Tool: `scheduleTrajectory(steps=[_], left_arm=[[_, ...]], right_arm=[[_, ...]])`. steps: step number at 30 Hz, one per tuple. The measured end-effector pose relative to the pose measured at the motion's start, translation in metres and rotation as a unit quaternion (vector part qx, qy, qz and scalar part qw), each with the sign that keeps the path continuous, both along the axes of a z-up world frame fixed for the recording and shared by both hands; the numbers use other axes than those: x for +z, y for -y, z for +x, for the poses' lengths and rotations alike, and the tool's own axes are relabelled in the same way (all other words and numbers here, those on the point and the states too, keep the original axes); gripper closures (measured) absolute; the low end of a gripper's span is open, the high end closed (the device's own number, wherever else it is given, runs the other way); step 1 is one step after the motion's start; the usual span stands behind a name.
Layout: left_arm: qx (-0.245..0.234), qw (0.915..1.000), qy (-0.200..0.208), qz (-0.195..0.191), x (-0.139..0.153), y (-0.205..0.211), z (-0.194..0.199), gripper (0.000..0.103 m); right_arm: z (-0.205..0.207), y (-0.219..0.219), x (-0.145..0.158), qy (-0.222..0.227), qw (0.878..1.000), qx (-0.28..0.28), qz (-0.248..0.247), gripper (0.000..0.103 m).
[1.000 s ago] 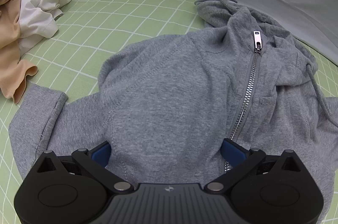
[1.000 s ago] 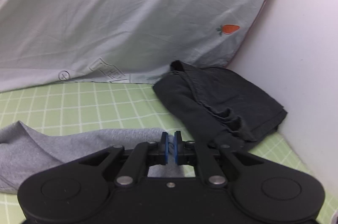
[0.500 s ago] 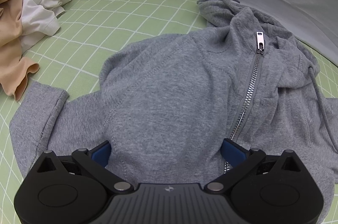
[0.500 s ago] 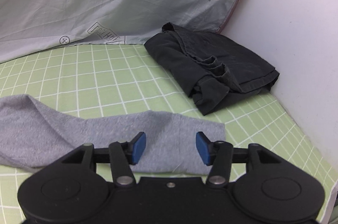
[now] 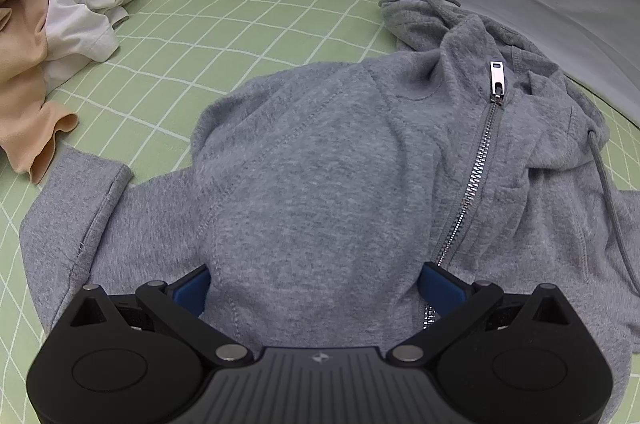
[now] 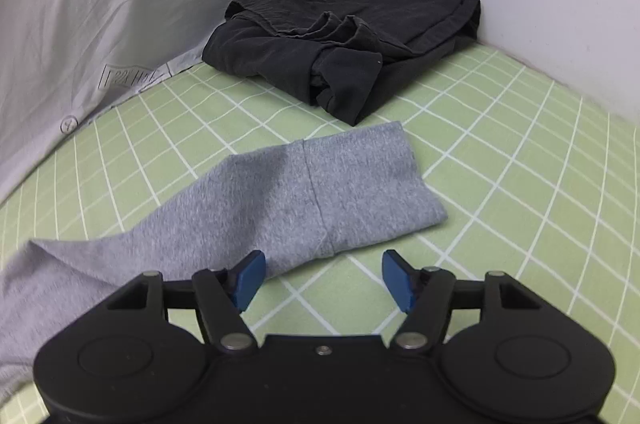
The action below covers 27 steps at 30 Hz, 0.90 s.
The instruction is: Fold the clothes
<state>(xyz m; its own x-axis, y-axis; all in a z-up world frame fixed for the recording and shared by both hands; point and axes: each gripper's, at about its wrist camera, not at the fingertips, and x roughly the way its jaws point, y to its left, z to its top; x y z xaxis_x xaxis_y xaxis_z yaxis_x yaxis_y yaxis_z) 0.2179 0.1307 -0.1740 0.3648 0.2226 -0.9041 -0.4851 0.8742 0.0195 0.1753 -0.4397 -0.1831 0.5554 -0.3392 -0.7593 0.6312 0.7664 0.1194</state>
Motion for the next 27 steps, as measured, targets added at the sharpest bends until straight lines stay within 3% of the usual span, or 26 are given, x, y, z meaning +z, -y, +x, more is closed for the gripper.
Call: scheduleTrajectory(steps=[1, 2, 4, 6, 10, 15, 21, 25, 27], left_arm=[[0.001, 1.0000, 0.001, 0.000, 0.000, 0.000, 0.000, 0.000], [0.002, 1.0000, 0.001, 0.001, 0.000, 0.001, 0.000, 0.000], [0.004, 1.0000, 0.003, 0.002, 0.000, 0.002, -0.001, 0.000], [0.004, 1.0000, 0.003, 0.002, -0.001, 0.002, -0.001, 0.000], [0.004, 1.0000, 0.004, 0.002, -0.001, 0.001, -0.001, 0.000], [0.002, 1.0000, 0.005, 0.003, -0.001, 0.001, -0.002, 0.000], [0.002, 1.0000, 0.006, 0.003, -0.001, 0.002, -0.003, 0.000], [0.002, 1.0000, 0.008, 0.005, -0.001, 0.002, -0.003, 0.000], [0.003, 0.9999, 0.010, 0.006, -0.001, 0.003, -0.004, 0.000]], right_arm=[[0.001, 0.000, 0.000, 0.001, 1.000, -0.005, -0.004, 0.047], [0.003, -0.001, 0.000, 0.002, 1.000, -0.007, -0.007, 0.060], [0.007, -0.002, 0.000, 0.004, 1.000, -0.001, -0.011, 0.078], [0.010, -0.001, 0.002, 0.008, 1.000, -0.003, -0.012, 0.090], [0.018, 0.002, 0.031, 0.039, 0.998, -0.026, -0.043, 0.094], [0.075, 0.004, 0.078, 0.107, 0.989, 0.018, -0.105, 0.094], [0.167, -0.004, 0.061, 0.080, 0.987, 0.112, -0.077, 0.091], [0.160, -0.018, 0.051, 0.086, 0.987, 0.114, -0.080, 0.054], [0.150, -0.017, 0.041, 0.069, 0.989, 0.097, -0.084, 0.054]])
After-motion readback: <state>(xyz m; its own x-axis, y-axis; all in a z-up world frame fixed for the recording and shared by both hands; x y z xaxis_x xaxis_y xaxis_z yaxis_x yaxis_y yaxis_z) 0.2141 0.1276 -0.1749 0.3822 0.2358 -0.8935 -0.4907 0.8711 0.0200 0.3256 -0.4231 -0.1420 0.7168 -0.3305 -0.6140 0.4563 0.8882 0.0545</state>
